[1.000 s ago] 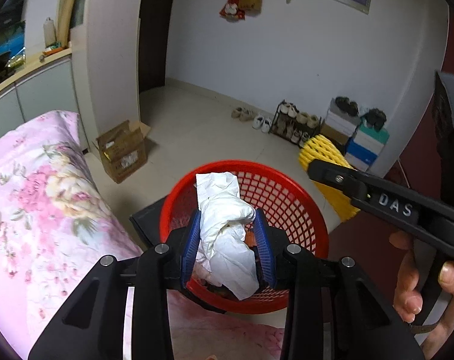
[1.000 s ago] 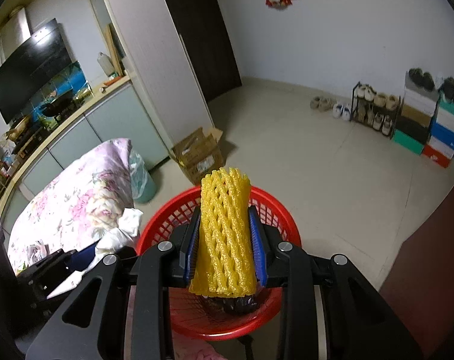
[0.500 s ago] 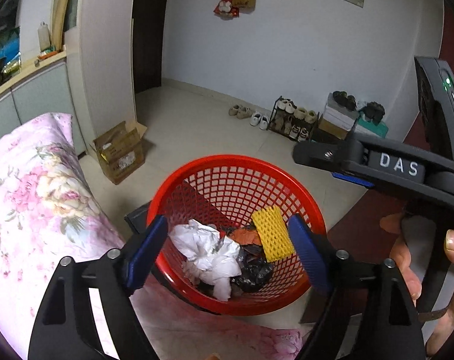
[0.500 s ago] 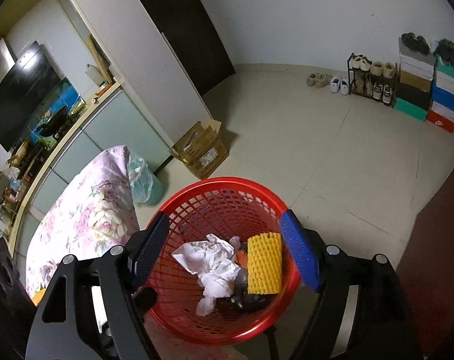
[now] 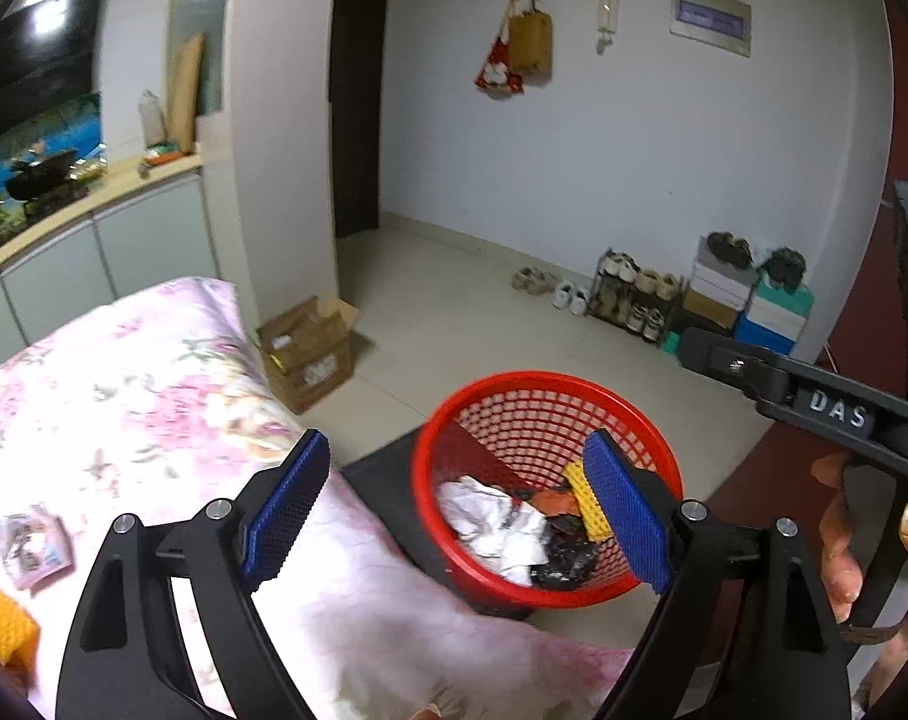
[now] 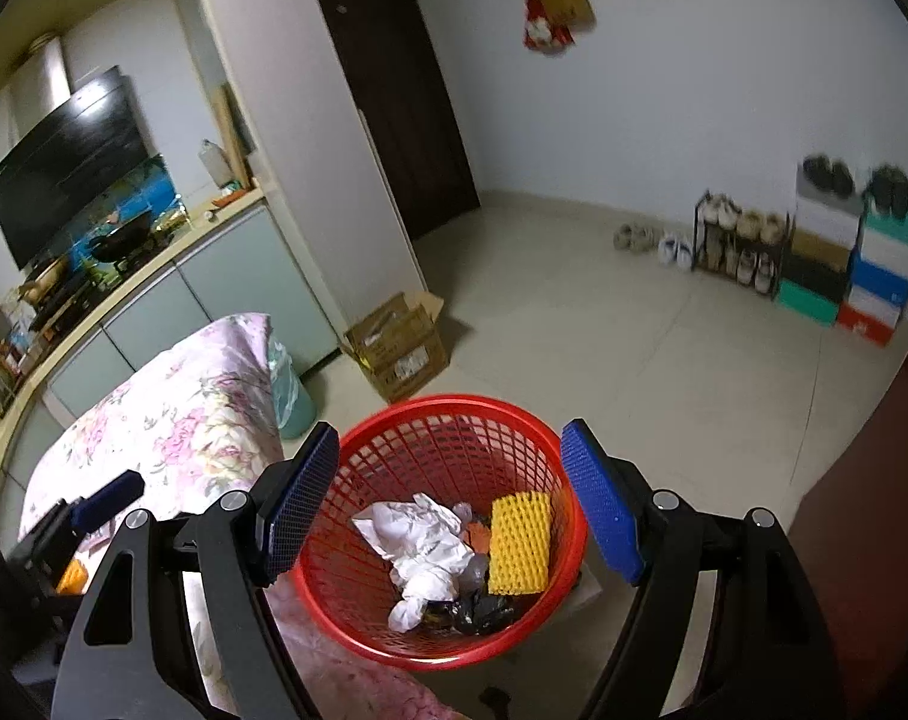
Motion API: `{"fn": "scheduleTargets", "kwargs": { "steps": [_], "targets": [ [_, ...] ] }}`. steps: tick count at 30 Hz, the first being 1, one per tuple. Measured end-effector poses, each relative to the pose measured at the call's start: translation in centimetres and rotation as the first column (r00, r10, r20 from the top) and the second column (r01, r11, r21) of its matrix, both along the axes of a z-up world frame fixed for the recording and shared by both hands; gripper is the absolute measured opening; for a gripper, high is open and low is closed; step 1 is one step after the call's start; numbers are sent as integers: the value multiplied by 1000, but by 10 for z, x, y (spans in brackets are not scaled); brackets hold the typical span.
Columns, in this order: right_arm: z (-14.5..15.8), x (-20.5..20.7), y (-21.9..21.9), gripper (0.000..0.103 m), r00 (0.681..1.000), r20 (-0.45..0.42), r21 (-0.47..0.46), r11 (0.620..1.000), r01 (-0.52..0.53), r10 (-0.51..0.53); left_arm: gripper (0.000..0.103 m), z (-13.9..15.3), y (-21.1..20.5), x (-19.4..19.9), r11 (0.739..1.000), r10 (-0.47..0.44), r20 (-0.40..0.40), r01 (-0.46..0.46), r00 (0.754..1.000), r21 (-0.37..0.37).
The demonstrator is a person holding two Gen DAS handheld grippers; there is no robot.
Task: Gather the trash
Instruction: 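Return to the quilt and grasp the orange-and-black cloth with the left tool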
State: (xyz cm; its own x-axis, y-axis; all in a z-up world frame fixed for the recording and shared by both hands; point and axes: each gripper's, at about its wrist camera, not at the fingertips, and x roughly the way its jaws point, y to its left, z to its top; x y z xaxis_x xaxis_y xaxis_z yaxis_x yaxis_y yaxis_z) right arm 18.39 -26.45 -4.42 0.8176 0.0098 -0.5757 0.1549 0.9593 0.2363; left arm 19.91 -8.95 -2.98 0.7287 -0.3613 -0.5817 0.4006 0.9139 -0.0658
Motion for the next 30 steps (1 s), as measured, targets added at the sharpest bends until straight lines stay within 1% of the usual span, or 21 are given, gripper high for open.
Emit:
{"fn": "scheduleTargets", "kwargs": {
  "steps": [5, 7, 9, 14, 17, 21, 23, 26, 27, 29, 30],
  "targets": [
    [18, -19, 31, 74, 997, 67, -61, 997, -39, 43, 84, 15, 34, -19, 997, 75, 41, -75, 996, -2],
    [22, -25, 45, 78, 994, 85, -70, 996, -61, 67, 85, 20, 53, -28, 993, 118, 54, -118, 992, -7],
    [25, -31, 59, 83, 991, 101, -68, 994, -85, 92, 85, 23, 75, -37, 988, 158, 57, -157, 986, -10],
    [31, -41, 101, 84, 975, 121, -84, 980, -180, 189, 85, 29, 134, -59, 960, 279, 55, -278, 959, -28],
    [35, -43, 133, 84, 960, 120, -91, 965, -244, 254, 86, 31, 173, -73, 935, 355, 49, -353, 934, -33],
    [35, -47, 167, 84, 939, 111, -93, 944, -317, 326, 86, 32, 228, -93, 893, 451, 48, -450, 891, -32],
    [34, -48, 183, 84, 928, 103, -95, 932, -350, 359, 86, 32, 255, -102, 865, 502, 49, -501, 863, -32],
    [34, -48, 204, 84, 913, 94, -98, 916, -389, 398, 86, 31, 291, -114, 832, 555, 49, -554, 831, -26],
    [34, -49, 209, 84, 909, 92, -97, 912, -399, 407, 86, 29, 307, -119, 815, 579, 49, -579, 814, -22],
    [34, -49, 220, 85, 901, 85, -96, 904, -417, 425, 87, 24, 321, -126, 801, 599, 48, -599, 799, -7],
    [33, -49, 225, 85, 898, 81, -99, 900, -424, 432, 87, 18, 329, -128, 795, 605, 41, -606, 795, 15]
  ]
}}
